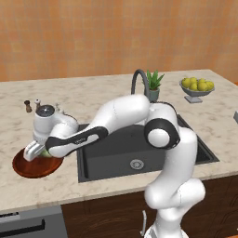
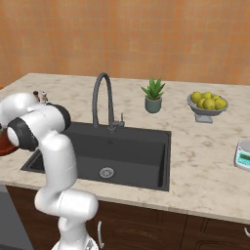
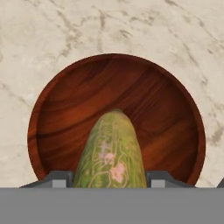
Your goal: Pick the cucumber from the sink and place it in the bowl. Then pick the bowl and place it in the microwave. Then close the microwave door and press the start button.
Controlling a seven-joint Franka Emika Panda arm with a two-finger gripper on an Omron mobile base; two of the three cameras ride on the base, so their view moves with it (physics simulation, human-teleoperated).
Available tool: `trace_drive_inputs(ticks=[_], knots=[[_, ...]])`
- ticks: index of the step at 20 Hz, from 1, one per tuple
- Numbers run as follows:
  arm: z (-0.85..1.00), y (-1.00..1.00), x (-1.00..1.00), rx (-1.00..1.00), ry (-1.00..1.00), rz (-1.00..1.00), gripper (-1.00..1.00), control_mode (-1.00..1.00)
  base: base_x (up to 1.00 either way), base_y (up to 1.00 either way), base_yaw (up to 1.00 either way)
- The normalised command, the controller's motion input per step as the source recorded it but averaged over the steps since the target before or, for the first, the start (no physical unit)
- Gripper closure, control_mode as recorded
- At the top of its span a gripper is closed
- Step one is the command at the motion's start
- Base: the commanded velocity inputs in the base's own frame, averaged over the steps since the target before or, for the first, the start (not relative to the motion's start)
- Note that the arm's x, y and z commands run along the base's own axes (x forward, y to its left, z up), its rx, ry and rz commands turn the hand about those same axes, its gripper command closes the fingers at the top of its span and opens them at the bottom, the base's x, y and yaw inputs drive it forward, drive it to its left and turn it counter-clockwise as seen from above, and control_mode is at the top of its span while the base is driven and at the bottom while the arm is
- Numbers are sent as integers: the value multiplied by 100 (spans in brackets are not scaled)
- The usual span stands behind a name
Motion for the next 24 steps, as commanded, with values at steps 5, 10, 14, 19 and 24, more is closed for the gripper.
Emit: trace_drive_inputs(ticks=[5,10,14,19,24], knots=[[-26,0,0,0,0,0,100,-100,0,0,0],[-47,-1,8,0,1,0,100,-100,0,0,0],[-38,-3,23,0,0,0,100,-100,0,0,0],[-35,0,18,0,0,0,100,-100,0,0,0],[-34,0,10,0,0,0,100,-100,0,0,0]])
